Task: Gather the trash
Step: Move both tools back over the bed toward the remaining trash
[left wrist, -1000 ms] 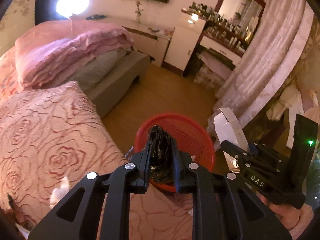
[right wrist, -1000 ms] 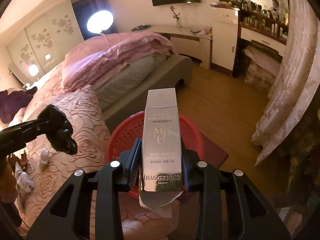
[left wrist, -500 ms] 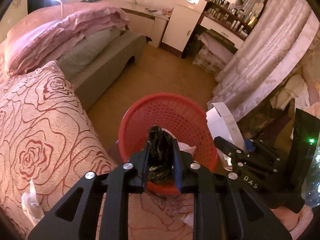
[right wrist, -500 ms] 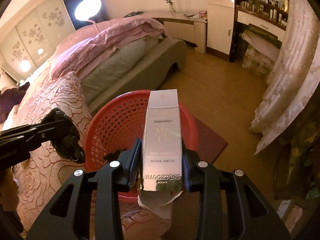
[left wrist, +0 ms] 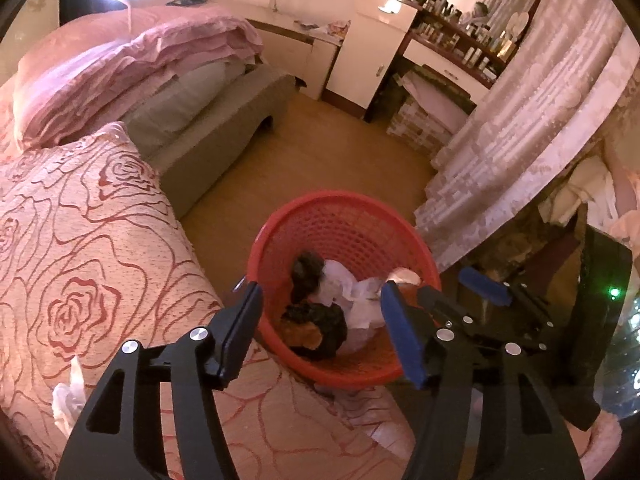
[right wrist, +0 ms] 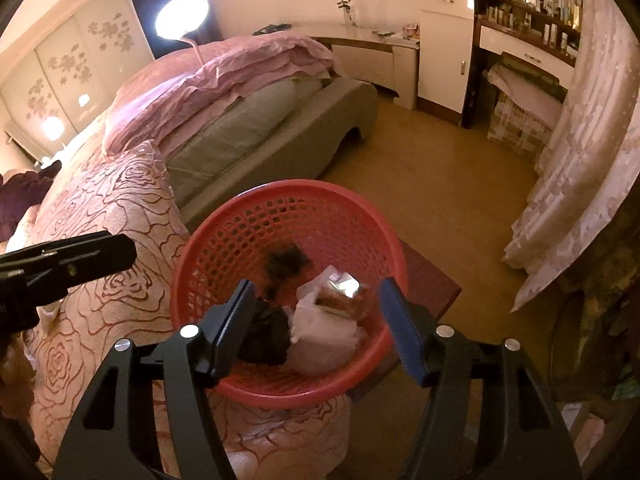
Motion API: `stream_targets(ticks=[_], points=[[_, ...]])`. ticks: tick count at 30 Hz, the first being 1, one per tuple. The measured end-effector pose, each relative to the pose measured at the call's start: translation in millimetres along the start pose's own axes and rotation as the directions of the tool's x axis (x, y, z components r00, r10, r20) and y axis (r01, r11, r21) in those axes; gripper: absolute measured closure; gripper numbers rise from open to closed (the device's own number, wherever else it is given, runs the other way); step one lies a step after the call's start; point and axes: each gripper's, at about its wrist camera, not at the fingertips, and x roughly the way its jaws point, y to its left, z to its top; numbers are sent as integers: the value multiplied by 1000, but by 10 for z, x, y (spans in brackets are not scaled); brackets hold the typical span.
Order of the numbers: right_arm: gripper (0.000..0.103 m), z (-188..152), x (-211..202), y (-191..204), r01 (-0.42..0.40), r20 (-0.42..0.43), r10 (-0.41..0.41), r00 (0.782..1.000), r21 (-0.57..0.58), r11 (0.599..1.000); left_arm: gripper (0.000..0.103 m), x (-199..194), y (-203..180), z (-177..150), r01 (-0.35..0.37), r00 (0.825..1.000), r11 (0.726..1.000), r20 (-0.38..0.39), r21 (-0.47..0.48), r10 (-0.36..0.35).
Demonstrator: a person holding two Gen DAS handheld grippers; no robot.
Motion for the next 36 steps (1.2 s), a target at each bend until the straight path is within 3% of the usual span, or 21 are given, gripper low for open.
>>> stream_targets(ticks=[8, 12, 21, 36], points=[[40, -31, -100, 36, 8, 14, -8, 1000, 11, 1000, 43, -137, 15, -32, -16, 999, 1000, 31, 3, 16], [34, -42, -208, 70, 11, 34, -11, 999, 24, 1000, 43, -261, 41, -72, -18, 998, 1000, 55, -2, 18], [32, -84, -439, 283, -30, 76, 30, 997, 10, 999, 43, -673, 102, -219, -43, 991, 999, 123, -19, 45], [28, -188, -551, 844, -118, 69, 124, 990, -81, 990, 42, -1441, 566, -623, -154, 964, 982, 203, -108, 173]])
